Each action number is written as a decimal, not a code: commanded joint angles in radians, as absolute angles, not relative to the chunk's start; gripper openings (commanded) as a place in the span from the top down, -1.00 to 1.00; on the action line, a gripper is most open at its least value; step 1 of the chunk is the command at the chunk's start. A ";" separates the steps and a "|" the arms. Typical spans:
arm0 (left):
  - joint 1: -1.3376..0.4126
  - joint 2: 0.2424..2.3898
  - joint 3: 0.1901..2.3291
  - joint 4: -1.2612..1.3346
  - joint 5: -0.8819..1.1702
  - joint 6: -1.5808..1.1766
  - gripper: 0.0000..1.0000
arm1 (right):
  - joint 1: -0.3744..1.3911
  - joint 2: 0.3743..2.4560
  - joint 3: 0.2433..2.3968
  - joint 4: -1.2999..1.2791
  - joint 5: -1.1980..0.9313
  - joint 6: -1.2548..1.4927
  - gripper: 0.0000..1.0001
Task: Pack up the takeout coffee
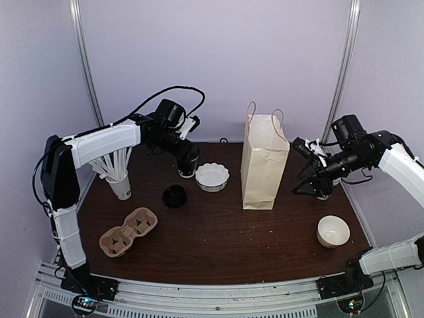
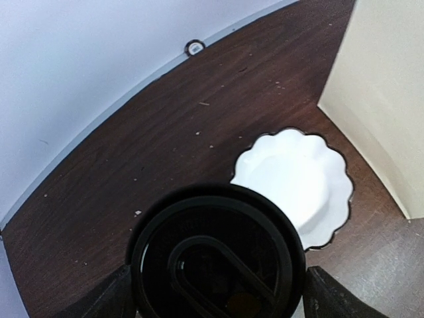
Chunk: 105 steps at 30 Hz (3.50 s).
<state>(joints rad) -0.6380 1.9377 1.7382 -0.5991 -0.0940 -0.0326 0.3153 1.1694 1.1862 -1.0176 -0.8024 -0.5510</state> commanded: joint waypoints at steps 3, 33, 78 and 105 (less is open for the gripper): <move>-0.571 2.017 1.795 -0.512 -0.143 -0.071 -0.74 | 0.307 1.158 1.185 -1.015 -0.790 -0.557 -0.41; -0.561 1.988 1.804 -0.522 -0.129 -0.086 -0.95 | 0.307 1.257 1.525 -1.180 -0.722 -0.553 -0.41; -0.754 1.703 1.622 -0.584 -0.237 -0.055 -0.93 | 0.378 1.518 1.884 -1.096 -0.210 -0.209 -0.57; -0.779 1.662 1.580 -0.594 -0.266 -0.078 -0.92 | 0.434 1.755 1.998 -1.085 0.015 -0.115 0.27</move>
<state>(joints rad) -0.7704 1.6829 1.5822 -0.6071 -0.2581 -0.0700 0.4408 1.8038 2.0071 -1.1034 -0.0673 -0.1223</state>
